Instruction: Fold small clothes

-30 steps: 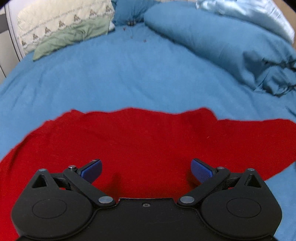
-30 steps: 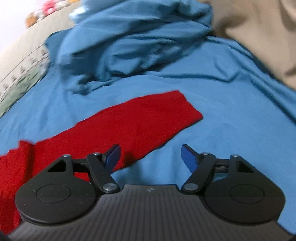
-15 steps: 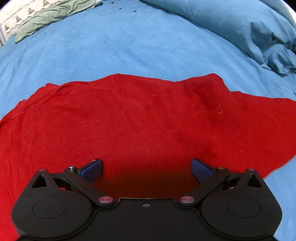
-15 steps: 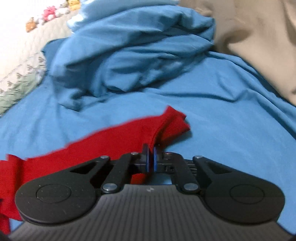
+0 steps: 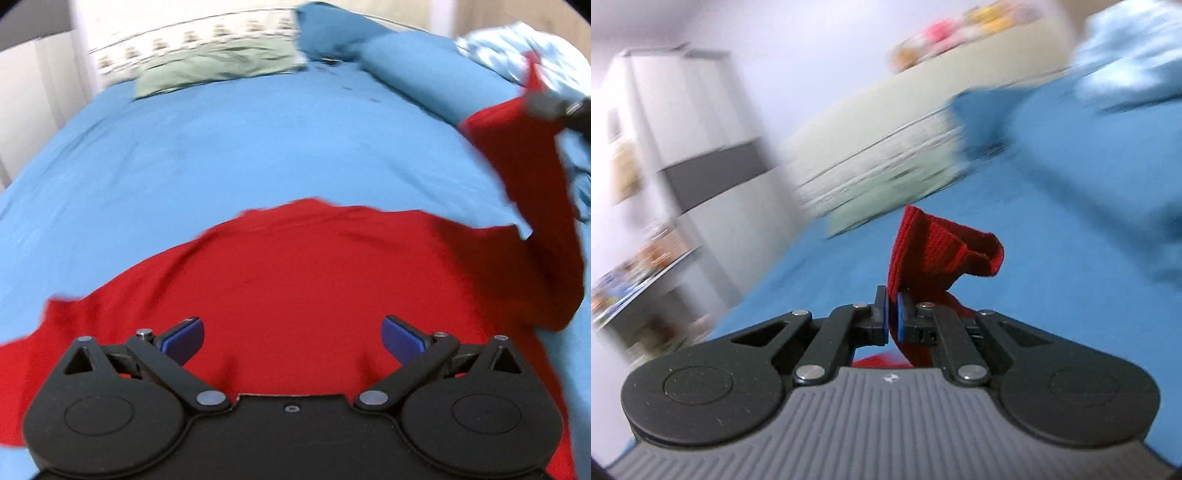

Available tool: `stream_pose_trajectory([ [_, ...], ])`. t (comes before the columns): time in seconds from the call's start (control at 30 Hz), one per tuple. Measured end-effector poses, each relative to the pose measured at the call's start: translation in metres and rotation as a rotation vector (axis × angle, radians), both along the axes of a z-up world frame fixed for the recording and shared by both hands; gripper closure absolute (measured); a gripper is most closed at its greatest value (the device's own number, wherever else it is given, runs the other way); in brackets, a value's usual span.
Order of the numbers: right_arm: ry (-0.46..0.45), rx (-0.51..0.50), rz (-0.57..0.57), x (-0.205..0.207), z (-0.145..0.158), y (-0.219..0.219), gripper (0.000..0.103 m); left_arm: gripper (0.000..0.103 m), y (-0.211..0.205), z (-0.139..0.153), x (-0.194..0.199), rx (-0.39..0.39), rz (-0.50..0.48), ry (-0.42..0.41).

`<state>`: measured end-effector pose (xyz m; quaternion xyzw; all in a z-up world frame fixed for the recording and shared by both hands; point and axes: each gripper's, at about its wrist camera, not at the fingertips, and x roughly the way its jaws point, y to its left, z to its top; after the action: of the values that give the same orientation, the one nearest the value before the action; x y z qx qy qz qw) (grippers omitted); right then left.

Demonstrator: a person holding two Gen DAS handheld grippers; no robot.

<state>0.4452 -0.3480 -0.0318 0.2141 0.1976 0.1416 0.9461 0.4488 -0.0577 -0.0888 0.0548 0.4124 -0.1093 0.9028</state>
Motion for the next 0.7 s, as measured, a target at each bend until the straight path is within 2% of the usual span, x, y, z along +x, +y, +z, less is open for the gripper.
stream_pose_trajectory([
  [0.07, 0.051, 0.001, 0.100, 0.016, -0.026, 0.051, 0.083, 0.000, 0.032, -0.006, -0.009, 0.005, 0.060, -0.009],
  [0.13, 0.140, -0.015, 0.185, 0.030, -0.069, 0.102, 0.083, 0.000, 0.054, -0.011, -0.017, 0.007, 0.089, -0.004],
  [0.2, 0.213, -0.056, 0.226, 0.037, -0.109, 0.136, 0.084, 0.000, 0.076, -0.019, -0.025, 0.001, 0.107, 0.007],
  [0.27, 0.254, -0.084, 0.240, 0.039, -0.137, 0.151, 0.083, 0.000, 0.087, -0.024, -0.030, -0.008, 0.125, 0.019],
  [0.33, 0.271, -0.069, 0.245, 0.035, -0.152, 0.156, 0.083, 0.000, 0.101, -0.026, -0.034, -0.036, 0.134, 0.030],
  [0.43, 0.266, -0.054, 0.260, 0.037, -0.150, 0.150, 0.077, 0.000, 0.101, -0.025, -0.041, -0.084, 0.123, 0.028],
  [0.5, 0.260, -0.045, 0.271, 0.042, -0.141, 0.141, 0.054, 0.000, 0.093, -0.025, -0.039, -0.111, 0.099, 0.020],
  [0.53, 0.239, -0.047, 0.258, 0.038, -0.132, 0.132, 0.035, 0.000, 0.088, -0.024, -0.038, -0.123, 0.085, 0.018],
  [0.57, 0.211, -0.055, 0.238, 0.023, -0.125, 0.130, 0.022, 0.000, 0.084, -0.026, -0.038, -0.141, 0.068, 0.016],
  [0.63, 0.155, -0.104, 0.195, 0.008, -0.106, 0.110, 0.008, 0.000, 0.073, -0.031, -0.035, -0.188, 0.038, 0.021],
  [0.7, 0.127, -0.154, 0.140, -0.006, -0.093, 0.090, 0.006, 0.000, 0.060, -0.039, -0.029, -0.235, 0.039, 0.045],
])
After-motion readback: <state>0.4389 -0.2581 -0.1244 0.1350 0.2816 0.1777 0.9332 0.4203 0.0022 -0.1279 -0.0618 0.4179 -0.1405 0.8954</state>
